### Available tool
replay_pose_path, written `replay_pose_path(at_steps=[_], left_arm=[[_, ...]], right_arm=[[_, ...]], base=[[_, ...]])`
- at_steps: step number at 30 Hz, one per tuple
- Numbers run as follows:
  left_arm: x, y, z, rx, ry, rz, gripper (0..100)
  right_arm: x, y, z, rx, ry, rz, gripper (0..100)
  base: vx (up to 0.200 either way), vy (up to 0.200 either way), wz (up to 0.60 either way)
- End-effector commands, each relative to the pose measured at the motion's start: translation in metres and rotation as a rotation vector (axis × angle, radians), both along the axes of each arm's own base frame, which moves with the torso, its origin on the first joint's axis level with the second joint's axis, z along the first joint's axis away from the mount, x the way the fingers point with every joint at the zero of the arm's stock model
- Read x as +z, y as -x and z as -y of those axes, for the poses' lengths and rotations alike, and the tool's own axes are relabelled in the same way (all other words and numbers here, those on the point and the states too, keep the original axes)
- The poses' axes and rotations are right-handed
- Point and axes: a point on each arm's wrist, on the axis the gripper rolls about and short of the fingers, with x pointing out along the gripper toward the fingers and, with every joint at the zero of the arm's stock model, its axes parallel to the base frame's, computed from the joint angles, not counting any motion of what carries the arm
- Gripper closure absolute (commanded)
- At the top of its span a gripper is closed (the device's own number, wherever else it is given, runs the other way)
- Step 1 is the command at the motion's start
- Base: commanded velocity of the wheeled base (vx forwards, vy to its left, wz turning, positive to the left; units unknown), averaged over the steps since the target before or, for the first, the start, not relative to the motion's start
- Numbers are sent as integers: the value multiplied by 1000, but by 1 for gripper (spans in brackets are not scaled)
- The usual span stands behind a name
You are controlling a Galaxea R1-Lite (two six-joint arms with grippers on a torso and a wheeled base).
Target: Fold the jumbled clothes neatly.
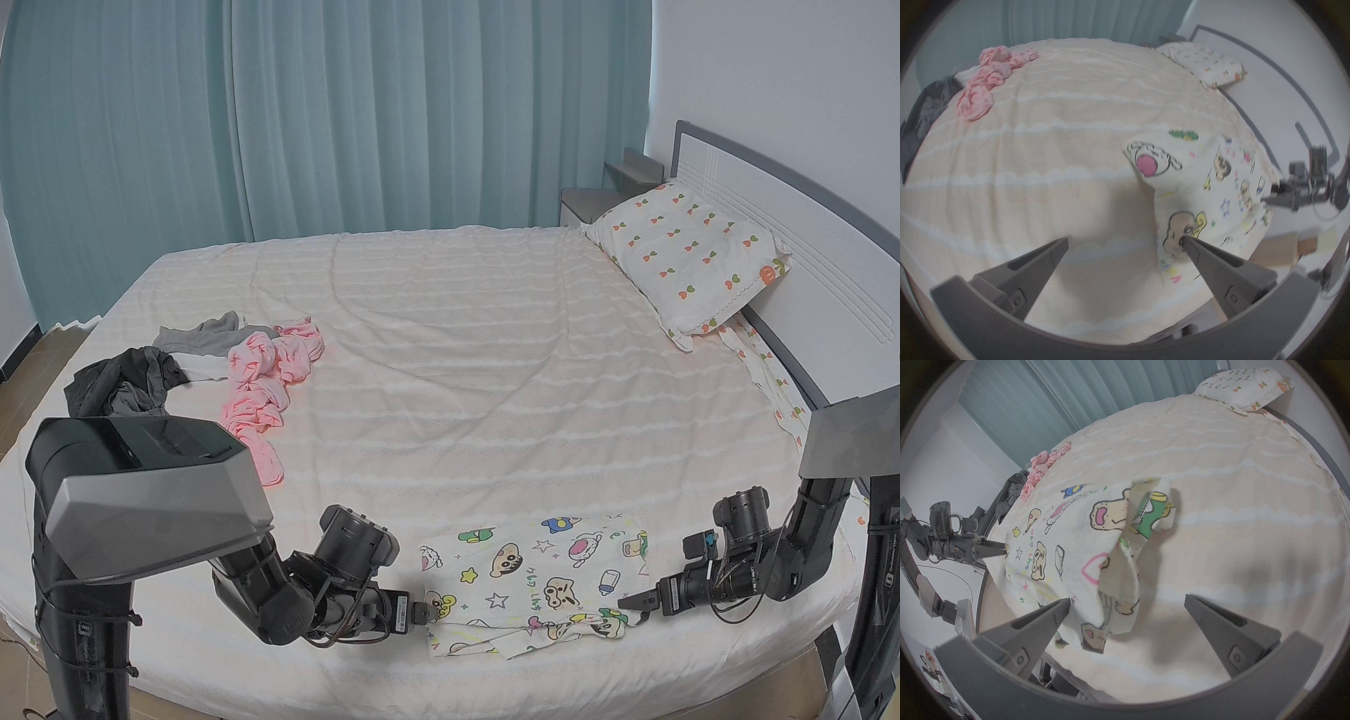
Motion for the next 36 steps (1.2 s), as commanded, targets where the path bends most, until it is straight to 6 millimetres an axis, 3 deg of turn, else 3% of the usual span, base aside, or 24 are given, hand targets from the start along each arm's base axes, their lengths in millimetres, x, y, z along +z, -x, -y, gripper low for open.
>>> replay_pose_path(at_steps=[1,3,6,16,28,36], left_arm=[[32,-20,-11,116,172,35,0],[38,-32,-5,183,233,40,0],[29,-44,6,296,279,2,0],[-6,-56,43,418,96,102,0],[-2,-57,50,384,123,104,0],[-3,-55,51,199,98,59,0]], right_arm=[[33,-1,7,-9,-18,84,0],[38,-2,6,0,-35,103,0],[39,-5,6,9,-56,117,0],[31,-14,6,5,-83,222,0],[31,-18,6,-29,-121,254,0],[31,-19,5,-28,-122,258,0]], base=[[0,0,0],[0,0,0],[0,0,0],[0,0,0],[0,0,0],[0,0,0]])
